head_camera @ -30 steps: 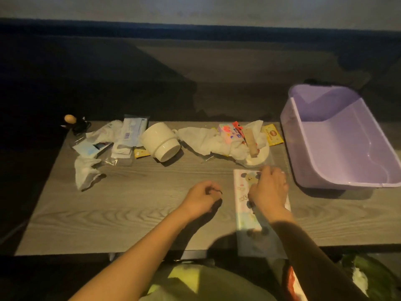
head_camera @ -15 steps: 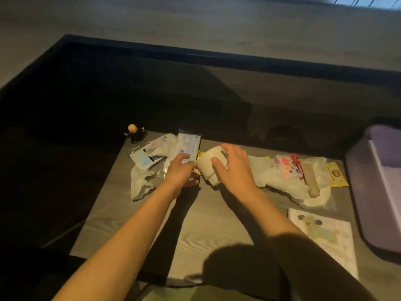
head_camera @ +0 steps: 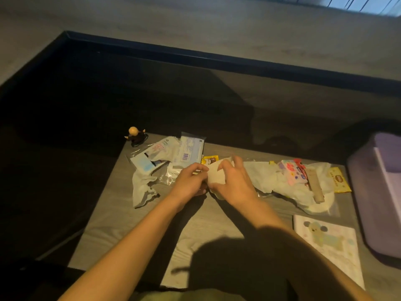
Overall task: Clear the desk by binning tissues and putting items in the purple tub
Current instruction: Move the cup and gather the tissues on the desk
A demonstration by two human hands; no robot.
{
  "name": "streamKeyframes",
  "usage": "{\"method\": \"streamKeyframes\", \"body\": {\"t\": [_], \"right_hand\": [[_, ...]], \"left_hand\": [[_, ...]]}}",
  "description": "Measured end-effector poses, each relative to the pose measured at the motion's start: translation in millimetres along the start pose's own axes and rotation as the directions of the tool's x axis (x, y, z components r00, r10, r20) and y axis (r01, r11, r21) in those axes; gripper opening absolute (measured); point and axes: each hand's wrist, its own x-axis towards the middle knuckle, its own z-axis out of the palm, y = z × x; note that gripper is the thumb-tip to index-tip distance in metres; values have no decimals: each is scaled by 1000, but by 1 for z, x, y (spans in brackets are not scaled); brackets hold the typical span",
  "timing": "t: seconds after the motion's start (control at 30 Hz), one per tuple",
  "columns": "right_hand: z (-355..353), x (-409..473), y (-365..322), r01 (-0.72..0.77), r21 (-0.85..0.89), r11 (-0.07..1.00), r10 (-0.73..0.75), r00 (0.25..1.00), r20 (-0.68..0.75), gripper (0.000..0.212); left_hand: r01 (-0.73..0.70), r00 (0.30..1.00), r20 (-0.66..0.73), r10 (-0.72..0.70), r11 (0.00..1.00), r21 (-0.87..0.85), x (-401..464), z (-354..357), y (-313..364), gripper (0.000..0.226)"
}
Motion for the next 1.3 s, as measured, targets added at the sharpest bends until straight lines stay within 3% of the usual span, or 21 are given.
{"method": "streamKeyframes", "body": {"t": [0.13,0.23,0.37,0.57,0.67,0.8,0.93,1.1,1.3], "right_hand": [[6,-41,14,91,143,986,-84,995,-54,36],[18,-71,23,195,226,954,-197,980,-15,33],[42,-96,26,322,253,912,-346,937,53,31],[70,-106,-7,646,242,724,-678,730,83,39],[85,-104,-24,692,290,661,-745,649,151,38],[110,-98,-43,701,302,645,-764,589,263,32],[113,-87,-63,692,291,660,-749,579,322,34],[110,-71,-73,656,290,697,-715,604,352,44],[110,-64,-74,623,306,720,-694,633,344,45]], "left_hand": [[37,997,-67,-45,993,-115,-14,-11,-14,25],[86,989,-114,-93,994,-66,-22,-24,-22,24],[98,993,-70,-100,995,-29,-37,-48,-28,32],[70,995,54,-78,989,129,-69,-85,-50,46],[108,992,-74,-104,992,58,-89,-105,-73,31],[99,916,-384,-121,992,-75,-115,-133,-102,22],[22,815,-559,-152,973,-232,-129,-148,-117,14],[-25,766,-607,-213,933,-359,-131,-148,-131,17],[-29,744,-635,-206,940,-340,-121,-146,-130,23]]}}
